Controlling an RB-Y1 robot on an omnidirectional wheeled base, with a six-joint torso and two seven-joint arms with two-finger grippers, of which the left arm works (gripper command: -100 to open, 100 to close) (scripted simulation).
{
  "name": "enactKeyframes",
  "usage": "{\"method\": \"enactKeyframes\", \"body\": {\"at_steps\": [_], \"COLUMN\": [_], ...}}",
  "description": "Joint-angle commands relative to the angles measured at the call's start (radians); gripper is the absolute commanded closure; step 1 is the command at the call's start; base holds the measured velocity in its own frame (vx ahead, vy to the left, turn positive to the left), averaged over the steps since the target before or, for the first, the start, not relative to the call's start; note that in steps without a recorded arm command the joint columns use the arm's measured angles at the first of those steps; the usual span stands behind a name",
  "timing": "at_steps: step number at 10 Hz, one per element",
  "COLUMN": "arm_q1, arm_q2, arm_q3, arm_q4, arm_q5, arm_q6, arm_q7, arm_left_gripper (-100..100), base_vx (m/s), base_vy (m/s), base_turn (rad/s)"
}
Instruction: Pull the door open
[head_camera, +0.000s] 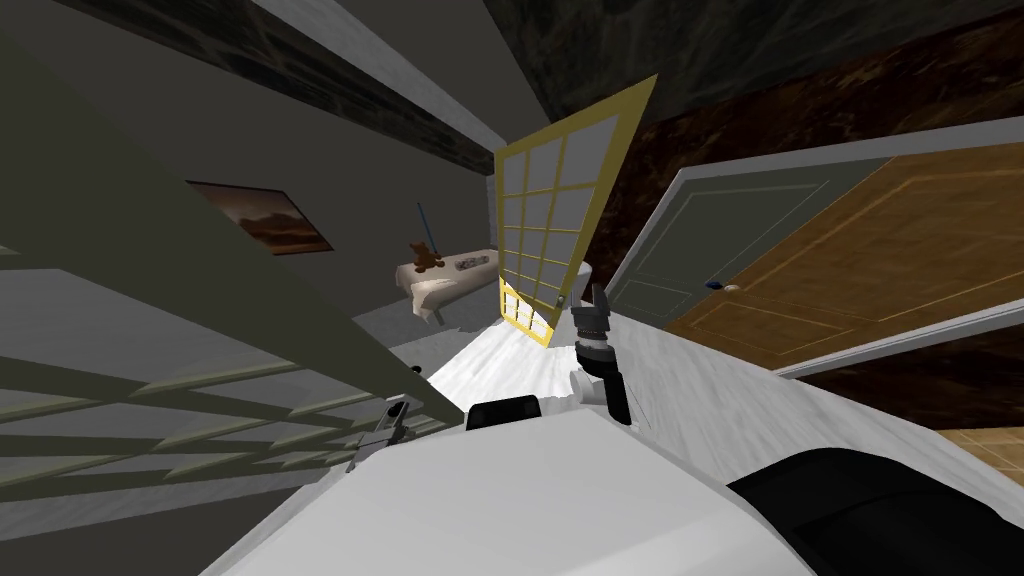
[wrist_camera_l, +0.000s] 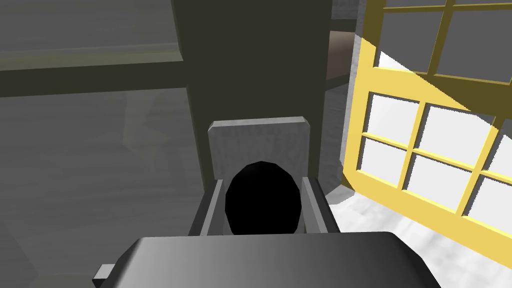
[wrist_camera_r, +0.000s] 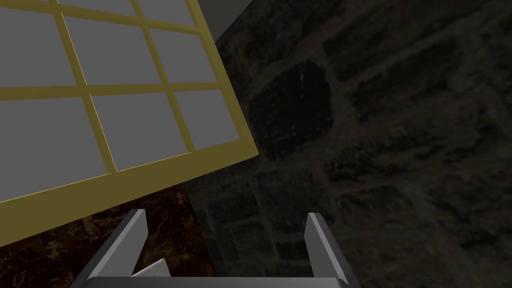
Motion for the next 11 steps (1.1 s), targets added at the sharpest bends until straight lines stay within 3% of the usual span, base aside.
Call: {"method": "enactKeyframes", "body": {"at_steps": [1,6,7,11], "arm_q1": [-0.005,-0.024,-0.023,-0.043], "arm_q2": [0.002,0.019,0.018,0.027], "arm_q3": [-0.013,-0.033,-0.03,-0.048], "arm_q4": [0.017,0.055,0.051,0.087], "arm_q5": [-0.008,-0.021,-0.019,-0.029], "arm_q6": [-0.013,-0.043,-0.037,-0.057], "arm_q7": [0.013,0.045,0.041,0.065], "arm_left_gripper": [100,100,100,100], "base_vx": [-0.201,-0.221,-0.088,-0.196], "base_vy": [0.046,0.035,0.019,0.035], "base_turn": [-0.117,-0.117,-0.026,-0.146]}}
